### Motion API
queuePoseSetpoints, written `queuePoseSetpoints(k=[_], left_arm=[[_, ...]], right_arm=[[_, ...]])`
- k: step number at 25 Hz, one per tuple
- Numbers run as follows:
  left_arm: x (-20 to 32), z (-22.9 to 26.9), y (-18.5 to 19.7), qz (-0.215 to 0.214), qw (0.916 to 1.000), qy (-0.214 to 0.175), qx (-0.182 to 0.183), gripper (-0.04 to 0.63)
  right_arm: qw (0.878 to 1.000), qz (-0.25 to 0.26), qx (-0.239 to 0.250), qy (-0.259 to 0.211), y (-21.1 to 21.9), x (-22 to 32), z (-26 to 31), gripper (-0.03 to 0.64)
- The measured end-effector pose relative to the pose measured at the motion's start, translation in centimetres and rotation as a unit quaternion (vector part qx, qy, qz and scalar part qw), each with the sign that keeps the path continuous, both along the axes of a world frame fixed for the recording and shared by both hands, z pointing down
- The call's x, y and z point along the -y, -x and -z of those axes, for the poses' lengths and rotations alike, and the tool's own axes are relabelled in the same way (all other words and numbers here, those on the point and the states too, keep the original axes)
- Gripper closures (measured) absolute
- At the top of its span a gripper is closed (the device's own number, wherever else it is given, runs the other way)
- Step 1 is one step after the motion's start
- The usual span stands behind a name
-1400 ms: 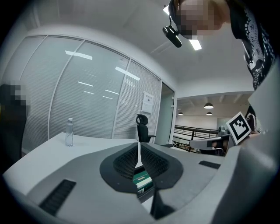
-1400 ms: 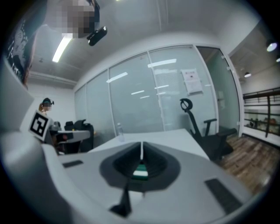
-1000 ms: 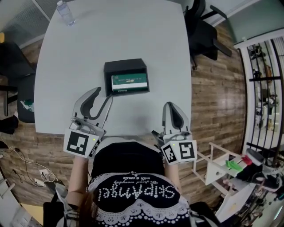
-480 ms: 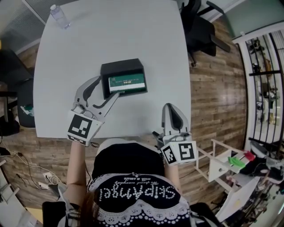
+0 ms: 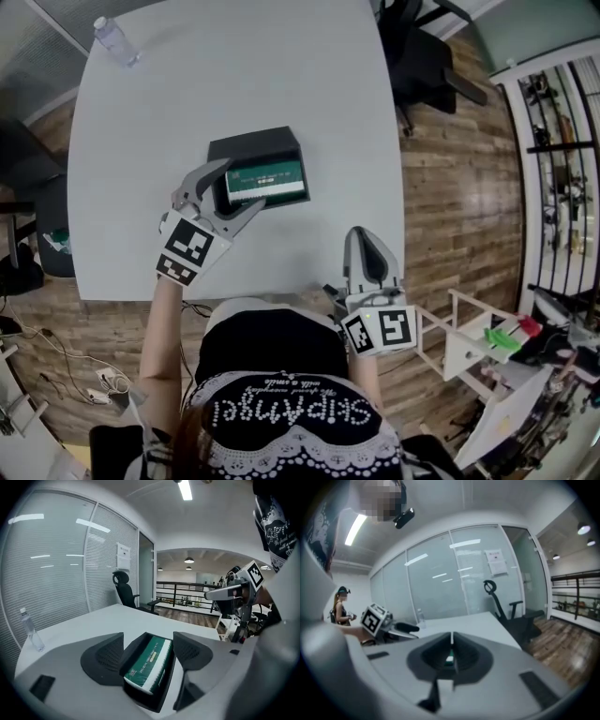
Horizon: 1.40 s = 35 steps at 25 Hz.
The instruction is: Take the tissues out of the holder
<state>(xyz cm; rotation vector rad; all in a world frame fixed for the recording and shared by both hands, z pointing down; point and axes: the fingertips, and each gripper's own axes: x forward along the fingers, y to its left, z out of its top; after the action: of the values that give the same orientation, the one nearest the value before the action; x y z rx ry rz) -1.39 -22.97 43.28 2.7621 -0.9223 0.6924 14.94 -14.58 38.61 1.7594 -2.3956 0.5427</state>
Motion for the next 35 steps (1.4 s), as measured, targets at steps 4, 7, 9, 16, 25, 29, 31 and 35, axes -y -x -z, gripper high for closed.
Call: queuePoseSetpoints(k=[4,7,9,16,25,29,31,35], left_arm=[[0.2,-1.7,-1.2,-0.031,0.999,0.028,0.013,0.249],[0.4,-3.1,-2.1,-0.051,0.9975,0.043,0.026,0.245],[0.5,-4.0,-2.7,-0.058,0.9964,0.054,0.031,0.242],[0.5,-6.4,-3.5,-0.075,0.9923,0.083,0.054,0.236],[0.1,-9.6,-3.9,-0.096,0.9851,0.114,0.086,0.235],[0.4,-10.5,-4.0,-0.092,0.9834,0.125,0.093,0.235],[0.4,-11.0,-4.1,-0.096,0.9822,0.131,0.095,0.235],[0.4,-11.7,-4.5,-0.102,0.9789,0.139,0.11,0.235]], right_arm=[[1.0,-0.007,0.002,0.01,-0.2,0.1,-0.6,0.581],[1.0,-0.01,0.004,0.015,-0.3,0.3,-0.9,0.581],[1.0,-0.011,0.005,0.019,-0.5,0.4,-1.1,0.581],[0.999,-0.018,0.004,0.028,-1.1,0.5,-1.5,0.581],[0.999,-0.019,0.005,0.036,-1.4,0.9,-2.1,0.581],[0.999,-0.019,0.006,0.038,-1.6,1.1,-2.2,0.581],[0.999,-0.019,0.007,0.04,-1.7,1.2,-2.3,0.581],[0.999,-0.02,0.008,0.041,-2.0,1.3,-2.4,0.581]])
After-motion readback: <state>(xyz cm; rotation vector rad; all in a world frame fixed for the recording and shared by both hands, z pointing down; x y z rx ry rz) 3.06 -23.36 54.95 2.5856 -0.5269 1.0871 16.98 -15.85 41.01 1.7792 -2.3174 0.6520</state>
